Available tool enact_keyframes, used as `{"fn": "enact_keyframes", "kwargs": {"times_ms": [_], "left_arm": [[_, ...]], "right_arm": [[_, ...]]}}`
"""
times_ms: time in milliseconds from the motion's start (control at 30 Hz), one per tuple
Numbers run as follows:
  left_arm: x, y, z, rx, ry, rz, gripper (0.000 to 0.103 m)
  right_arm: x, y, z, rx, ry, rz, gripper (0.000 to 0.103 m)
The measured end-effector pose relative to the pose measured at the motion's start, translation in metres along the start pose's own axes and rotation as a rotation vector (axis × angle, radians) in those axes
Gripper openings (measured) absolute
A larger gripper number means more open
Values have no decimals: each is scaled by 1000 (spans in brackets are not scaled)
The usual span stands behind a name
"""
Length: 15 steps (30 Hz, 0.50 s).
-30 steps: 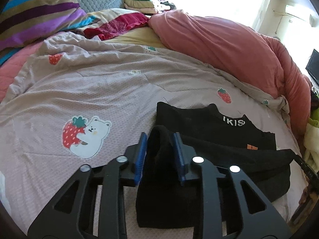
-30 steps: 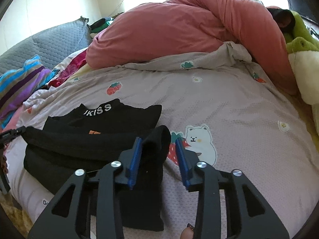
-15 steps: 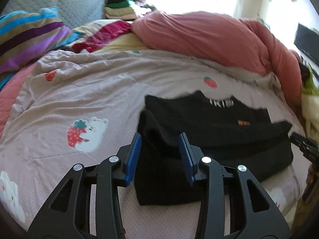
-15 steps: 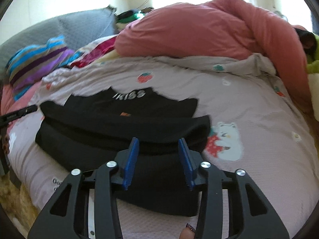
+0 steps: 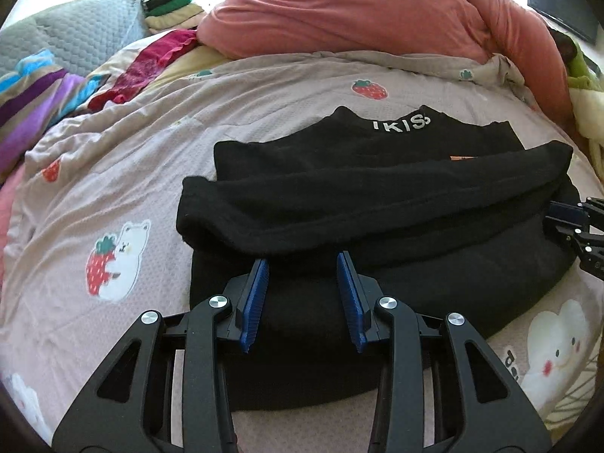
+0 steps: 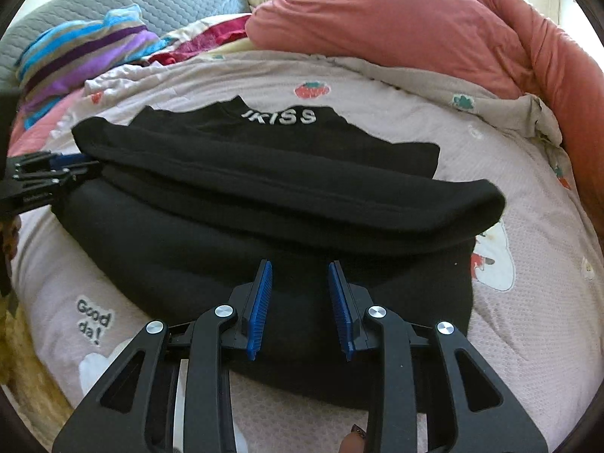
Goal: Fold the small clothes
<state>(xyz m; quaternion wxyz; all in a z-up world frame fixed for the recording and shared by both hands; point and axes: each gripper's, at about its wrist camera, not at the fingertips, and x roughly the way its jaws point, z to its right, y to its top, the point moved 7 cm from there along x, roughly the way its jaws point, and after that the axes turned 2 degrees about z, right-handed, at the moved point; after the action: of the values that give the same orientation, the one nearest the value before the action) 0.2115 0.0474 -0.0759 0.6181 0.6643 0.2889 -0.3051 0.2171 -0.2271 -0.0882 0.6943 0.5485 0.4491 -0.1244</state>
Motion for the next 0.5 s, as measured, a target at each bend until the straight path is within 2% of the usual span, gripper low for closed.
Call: {"fn": "enact_keyframes", "kwargs": {"times_ms": [500], "left_arm": [[28, 28, -12, -14, -76, 4, 29]], "right_arm": [[27, 40, 18, 89, 11, 24, 29]]}}
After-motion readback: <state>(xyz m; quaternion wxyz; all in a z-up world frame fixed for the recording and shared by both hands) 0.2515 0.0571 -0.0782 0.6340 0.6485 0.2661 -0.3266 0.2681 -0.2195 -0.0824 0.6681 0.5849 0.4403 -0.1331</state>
